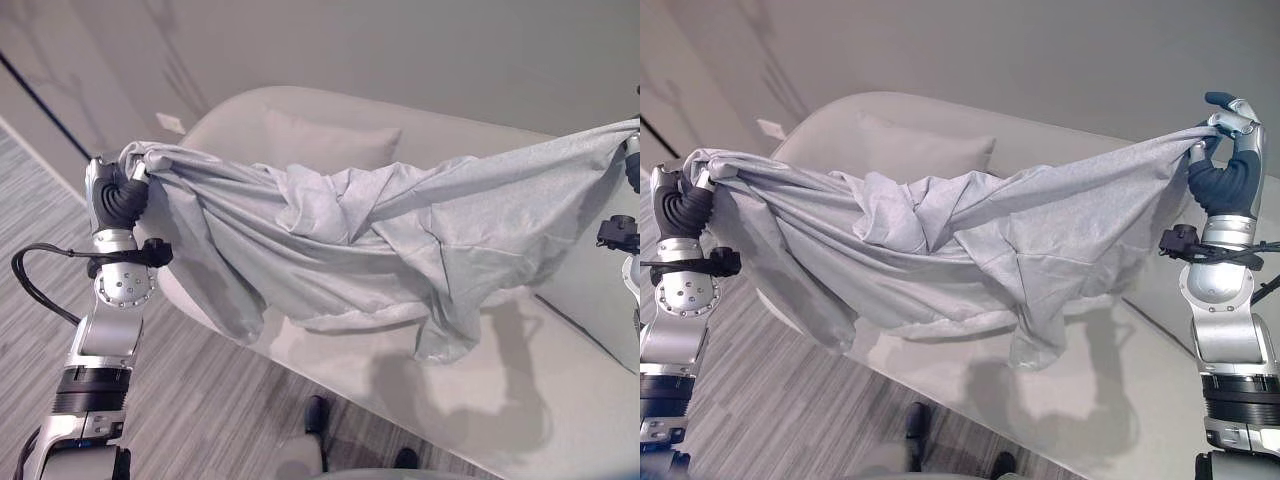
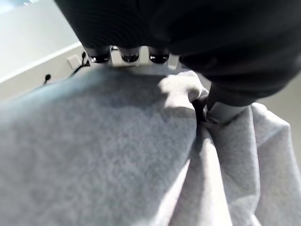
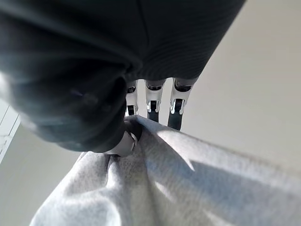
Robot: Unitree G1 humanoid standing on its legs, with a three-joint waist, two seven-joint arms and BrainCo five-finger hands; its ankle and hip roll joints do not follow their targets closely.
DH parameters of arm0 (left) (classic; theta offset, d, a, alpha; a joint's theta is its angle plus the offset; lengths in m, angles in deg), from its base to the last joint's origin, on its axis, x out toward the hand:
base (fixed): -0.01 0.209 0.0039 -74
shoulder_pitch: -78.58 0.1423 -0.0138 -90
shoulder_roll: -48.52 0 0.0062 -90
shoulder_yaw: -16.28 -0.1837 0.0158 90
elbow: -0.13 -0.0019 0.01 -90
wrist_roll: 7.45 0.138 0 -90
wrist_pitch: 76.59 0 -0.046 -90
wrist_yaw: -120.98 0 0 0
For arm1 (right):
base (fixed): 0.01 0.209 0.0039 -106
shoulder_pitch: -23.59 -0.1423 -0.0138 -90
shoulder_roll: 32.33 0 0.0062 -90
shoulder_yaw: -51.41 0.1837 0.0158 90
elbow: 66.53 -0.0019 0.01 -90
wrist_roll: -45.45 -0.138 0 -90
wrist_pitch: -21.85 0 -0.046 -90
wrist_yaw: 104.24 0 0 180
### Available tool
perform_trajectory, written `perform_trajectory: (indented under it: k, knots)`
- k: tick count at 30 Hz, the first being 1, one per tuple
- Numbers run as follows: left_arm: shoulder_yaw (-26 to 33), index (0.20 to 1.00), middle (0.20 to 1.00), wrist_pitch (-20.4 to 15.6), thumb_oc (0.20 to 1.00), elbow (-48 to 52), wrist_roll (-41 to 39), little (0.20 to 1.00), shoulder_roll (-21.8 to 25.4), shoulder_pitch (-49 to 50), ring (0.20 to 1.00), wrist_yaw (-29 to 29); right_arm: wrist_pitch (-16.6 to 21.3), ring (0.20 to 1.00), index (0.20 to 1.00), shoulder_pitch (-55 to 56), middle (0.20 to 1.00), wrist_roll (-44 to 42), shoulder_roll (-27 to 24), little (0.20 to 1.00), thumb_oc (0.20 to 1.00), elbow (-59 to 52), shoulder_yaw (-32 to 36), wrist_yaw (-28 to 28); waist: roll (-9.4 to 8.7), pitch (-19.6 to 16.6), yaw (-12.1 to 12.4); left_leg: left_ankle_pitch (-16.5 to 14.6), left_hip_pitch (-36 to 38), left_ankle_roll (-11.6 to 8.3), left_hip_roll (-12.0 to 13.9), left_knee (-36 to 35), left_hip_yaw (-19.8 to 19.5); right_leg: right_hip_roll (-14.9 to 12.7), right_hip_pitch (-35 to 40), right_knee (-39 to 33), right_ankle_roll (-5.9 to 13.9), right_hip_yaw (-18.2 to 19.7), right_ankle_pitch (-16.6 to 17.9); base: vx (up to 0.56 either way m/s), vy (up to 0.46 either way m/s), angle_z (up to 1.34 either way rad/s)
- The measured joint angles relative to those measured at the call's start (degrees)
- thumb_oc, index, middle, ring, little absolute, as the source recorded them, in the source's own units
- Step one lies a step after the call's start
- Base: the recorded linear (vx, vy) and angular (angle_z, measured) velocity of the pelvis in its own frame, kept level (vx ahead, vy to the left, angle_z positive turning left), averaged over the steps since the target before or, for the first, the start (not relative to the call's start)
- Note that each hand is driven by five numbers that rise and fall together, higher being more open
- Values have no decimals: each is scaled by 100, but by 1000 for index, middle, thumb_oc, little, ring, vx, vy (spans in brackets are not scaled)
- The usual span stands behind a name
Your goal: Hang the clothes on the sofa on the clothes rack.
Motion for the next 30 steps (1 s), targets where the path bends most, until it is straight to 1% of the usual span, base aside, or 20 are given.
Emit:
perform_trajectory:
  k: [2, 3, 5, 6, 7, 8, 11, 12, 15, 16, 17, 18, 19, 20, 21, 22, 23, 24, 26, 30]
  knots:
    - [-132, 200, 200, -74, 200, -21, -2, 200, 38, -2, 200, 32, 0, 200, 200, 17, 200, -1, 3, 200, 200, 1, 87, 58, 23, 5, -169, 77, 359, -140, 232, -150, -24, -144, 110, -24, 176, -73, 19, 134, 371, 28]
    - [-150, 200, 200, -91, 200, -30, -3, 200, 66, -10, 200, 29, 0, 200, 200, 24, 200, -1, 1, 200, 200, 2, 165, 61, 114, -7, -185, 65, 494, -211, 277, -152, -69, -153, 147, -62, 284, -72, 71, 73, 313, 6]
    - [-245, 200, 200, -106, 200, -46, -42, 200, 59, -53, 200, 39, -25, 200, 200, 39, 200, -3, -136, 200, 200, 54, 313, 117, 480, -19, -321, 166, 738, -325, 178, -398, -142, -117, 244, -96, 502, -128, 165, 115, 499, 19]
    - [-304, 200, 200, -117, 200, -60, -40, 200, 112, -112, 200, 34, -15, 200, 200, 88, 200, 1, 10, 200, 200, 14, 416, 136, 445, -11, -367, 89, 850, -466, 28, -607, -24, -289, 255, -95, 603, -130, 212, 97, 534, 47]
    - [-337, 200, 200, -108, 200, -139, -63, 200, 115, -244, 200, 35, -29, 200, 200, 221, 200, 5, 240, 200, 200, -50, 376, 167, 50, -3, -404, 131, 835, -203, -582, -651, -14, -814, 235, -89, 588, -88, 446, 65, 639, 45]
    - [-336, 200, 200, -107, 200, -144, -69, 200, 124, -257, 200, 36, -29, 200, 200, 225, 200, 6, 318, 200, 200, -89, 365, 167, -57, -13, -390, 101, 791, -94, -781, -612, -19, -998, 217, -70, 518, -86, 549, 30, 479, 46]
    - [-363, 200, 200, -103, 200, -295, -91, 200, 227, -313, 200, 46, -18, 200, 200, 228, 200, 60, 396, 200, 200, -150, 269, 182, -194, 3, -205, 92, 674, 208, -1182, -541, -36, -1499, -96, 484, 530, -22, 814, -49, 369, 17]
    - [-343, 200, 200, -58, 200, -302, -90, 200, 322, -318, 200, 57, -30, 200, 200, 181, 200, 96, 425, 200, 200, -147, 158, 208, -282, -9, -71, 67, 643, 295, -1332, -537, 34, -1619, -298, 603, 689, 78, 1060, -42, 355, -4]
    - [-306, 200, 200, -51, 200, -279, -59, 200, 752, -478, 200, 67, -28, 200, 200, -182, 200, 238, 512, 200, 200, -149, -61, 217, -428, 1, 107, 91, 406, 500, -1514, -520, 124, -1740, -537, 511, 729, 63, 1569, 13, 382, -3]
    - [-325, 200, 200, -51, 200, -243, -42, 200, 731, -522, 200, 65, -36, 200, 200, -211, 200, 239, 491, 200, 200, -142, -57, 217, -421, 5, 93, 121, 361, 564, -1578, -512, 21, -1760, -534, 577, 641, 117, 1664, 104, 349, 88]
    - [-359, 200, 200, -53, 200, -218, -37, 200, 394, -661, 200, 57, -29, 200, 200, -100, 200, 239, 405, 200, 200, -146, -41, 232, -263, 35, -2, 158, 370, 692, -1472, -542, -332, -1443, -628, 1253, 1168, 903, 867, 74, 197, 87]
    - [-392, 200, 200, -47, 200, -207, -40, 200, 366, -666, 200, 55, -31, 200, 200, -107, 200, 244, 410, 200, 200, -94, -54, 205, -251, 42, 59, 147, 437, 717, -1410, -607, -366, -1063, -639, 1384, 1278, 1040, 273, 106, 244, 75]
    - [-420, 200, 200, -25, 200, -208, -40, 200, 370, -674, 200, 49, -27, 200, 200, -154, 200, 246, 390, 200, 200, -67, -52, 181, -245, 60, 112, 195, 473, 741, -1335, -672, -460, -533, -658, 1414, 1272, 1200, -306, 71, 135, 31]
    - [-457, 200, 200, -9, 200, -208, -40, 200, 314, -667, 200, 44, -17, 200, 200, -181, 200, 250, 305, 200, 200, -67, -51, 169, -280, 58, 127, 231, 499, 694, -1343, -693, -532, -58, -636, 1320, 1050, 1236, -768, 81, 98, 32]
    - [-499, 200, 200, 13, 200, -209, -41, 200, 282, -635, 200, 44, -4, 200, 200, -211, 200, 252, 228, 200, 200, -68, -46, 163, -358, 11, 163, 241, 495, 677, -1419, -693, -551, 242, -520, 968, 723, 1260, -906, 63, 83, 62]
    - [-562, 200, 200, 27, 200, -212, -37, 200, 138, -601, 200, 15, 16, 200, 200, -205, 200, 260, 113, 200, 200, -42, -5, 171, -282, 32, 59, 262, 449, 655, -1519, -604, -766, 389, -225, 625, 345, 1509, -799, 39, 59, 65]
    - [-563, 200, 200, 40, 200, -210, -37, 200, 25, -595, 200, -10, -1, 200, 200, -206, 200, 273, 46, 200, 200, -5, -1, 171, -253, 34, 22, 271, 442, 659, -1545, -587, -799, 408, -154, 569, 287, 1609, -727, 24, 32, 54]
    - [-564, 200, 200, 51, 200, -208, -37, 200, -47, -577, 200, -28, -18, 200, 200, -208, 200, 276, 28, 200, 200, 42, -3, 150, -239, 32, 95, 292, 478, 643, -1539, -616, -785, 407, -145, 554, 281, 1603, -716, 56, 14, 24]
    - [-467, 200, 200, 60, 200, -105, -37, 200, -129, -399, 200, -75, -22, 200, 200, -189, 200, 275, 34, 200, 200, 75, -2, 44, -240, 31, 73, 305, 541, 622, -1535, -639, -780, 416, 35, 369, 310, 1485, -668, 70, 26, 12]
    - [-305, 200, 200, 73, 200, 51, -37, 200, -292, 3, 200, -196, -22, 200, 200, -184, 200, 264, 34, 200, 200, 101, 7, -25, -243, 32, 62, 303, 640, 617, -1572, -701, -775, 402, 277, 38, 321, 1479, -540, 27, 59, 5]
